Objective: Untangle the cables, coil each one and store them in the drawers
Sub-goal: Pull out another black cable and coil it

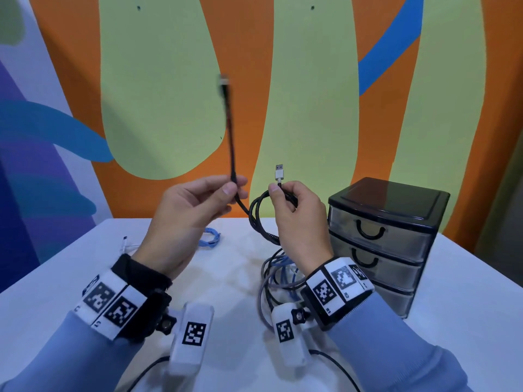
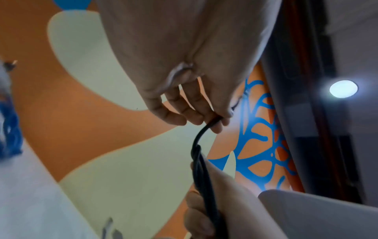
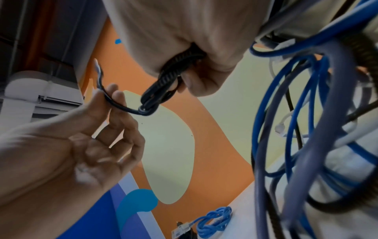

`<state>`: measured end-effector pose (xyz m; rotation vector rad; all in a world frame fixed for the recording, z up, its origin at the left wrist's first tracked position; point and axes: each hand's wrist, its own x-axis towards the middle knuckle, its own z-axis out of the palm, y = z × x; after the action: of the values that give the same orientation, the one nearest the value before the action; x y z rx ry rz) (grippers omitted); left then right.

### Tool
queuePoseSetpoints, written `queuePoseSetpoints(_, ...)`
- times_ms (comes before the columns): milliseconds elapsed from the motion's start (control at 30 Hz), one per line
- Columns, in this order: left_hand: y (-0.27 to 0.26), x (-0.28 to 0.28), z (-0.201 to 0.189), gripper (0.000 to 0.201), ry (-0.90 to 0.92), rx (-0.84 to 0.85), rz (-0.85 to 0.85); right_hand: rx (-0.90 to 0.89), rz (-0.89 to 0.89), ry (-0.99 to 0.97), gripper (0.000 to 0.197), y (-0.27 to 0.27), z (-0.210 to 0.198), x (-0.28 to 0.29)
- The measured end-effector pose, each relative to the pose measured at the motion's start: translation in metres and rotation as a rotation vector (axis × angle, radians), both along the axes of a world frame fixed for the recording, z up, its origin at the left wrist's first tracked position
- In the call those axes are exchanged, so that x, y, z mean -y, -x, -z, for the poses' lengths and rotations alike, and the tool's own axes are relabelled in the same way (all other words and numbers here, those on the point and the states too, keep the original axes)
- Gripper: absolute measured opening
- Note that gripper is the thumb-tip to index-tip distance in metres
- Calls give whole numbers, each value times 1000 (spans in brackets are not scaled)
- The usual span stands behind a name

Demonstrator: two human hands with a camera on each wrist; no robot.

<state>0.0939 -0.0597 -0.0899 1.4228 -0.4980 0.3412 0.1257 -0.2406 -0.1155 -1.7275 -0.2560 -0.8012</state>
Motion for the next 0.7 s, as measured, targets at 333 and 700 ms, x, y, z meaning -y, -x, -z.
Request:
queuePoseSetpoints(333, 1, -3, 0, 23, -280, 98, -33, -5, -245, 19, 15, 17, -7, -10)
queuePoseSetpoints(700, -1, -19, -5, 43, -258, -281, 236, -173, -559, -153, 18, 20, -6, -9)
